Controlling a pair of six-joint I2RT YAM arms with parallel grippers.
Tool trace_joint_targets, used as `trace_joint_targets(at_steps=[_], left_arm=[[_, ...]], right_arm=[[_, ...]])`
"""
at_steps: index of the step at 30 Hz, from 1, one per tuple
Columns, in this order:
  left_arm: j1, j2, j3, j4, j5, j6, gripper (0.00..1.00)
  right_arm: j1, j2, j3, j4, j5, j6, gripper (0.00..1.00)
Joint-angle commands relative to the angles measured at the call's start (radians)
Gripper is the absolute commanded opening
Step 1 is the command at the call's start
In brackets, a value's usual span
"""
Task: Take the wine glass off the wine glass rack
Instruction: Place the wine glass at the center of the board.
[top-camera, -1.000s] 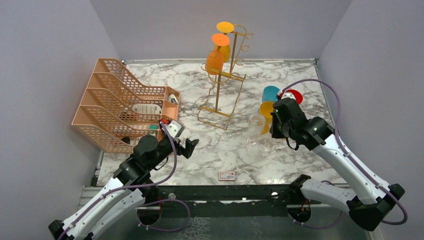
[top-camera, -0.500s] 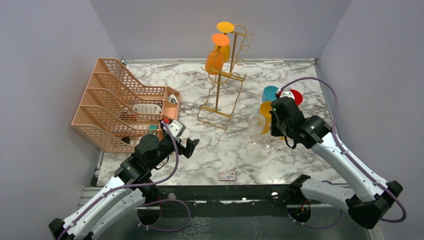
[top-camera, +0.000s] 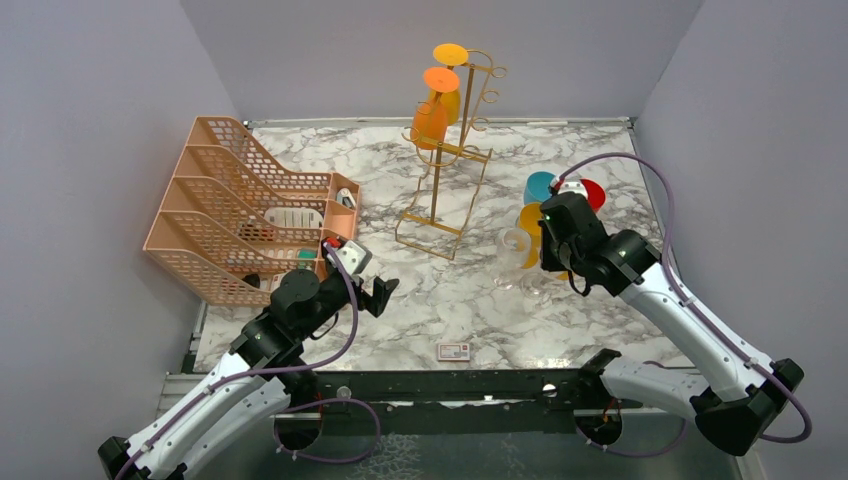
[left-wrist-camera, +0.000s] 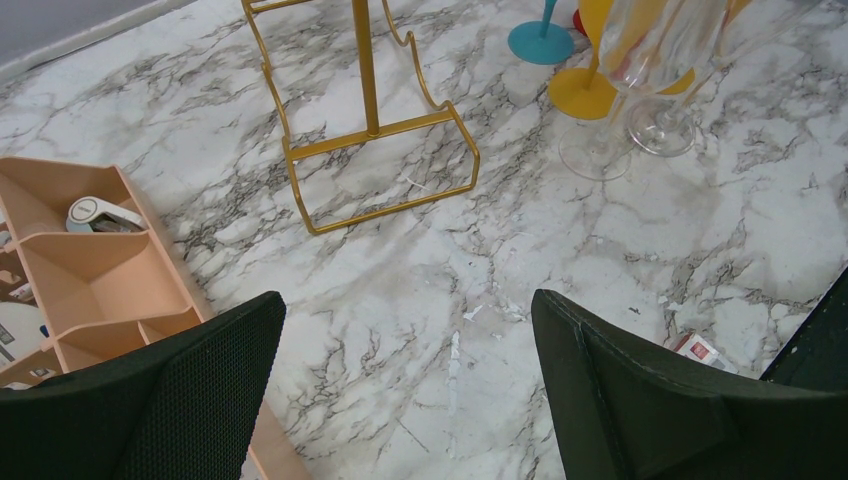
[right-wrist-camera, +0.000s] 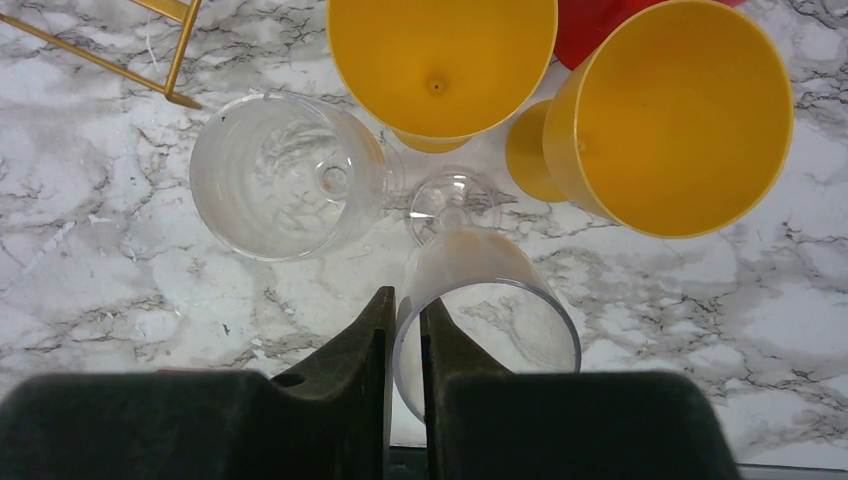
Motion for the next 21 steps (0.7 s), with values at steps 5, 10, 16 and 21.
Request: trace_joint_targets(at_steps=[5, 10, 16, 21], left_arm=[[0.004, -0.002, -0.008, 0.027, 0.018, 0.008, 0.99], [0.005, -0.003, -0.011, 0.029, 0.021, 0.01, 0.99], [0.004, -0.002, -0.015, 0.032, 0.026, 0.012, 0.99], [0.004, 0.002, -0.017, 0.033, 0.026, 0.014, 0.99]], right_arm=[[0.004, 0.007, 0.043, 0.005, 0.037, -0.023, 0.18], [0.004, 0.012, 0.065, 0.003, 0.033, -0.034, 0.19], [0.004, -0.005, 0.085, 0.035, -0.002, -0.073, 0.2], [0.004, -0.034, 0.1, 0.052, -0.014, -0.096, 0.22]])
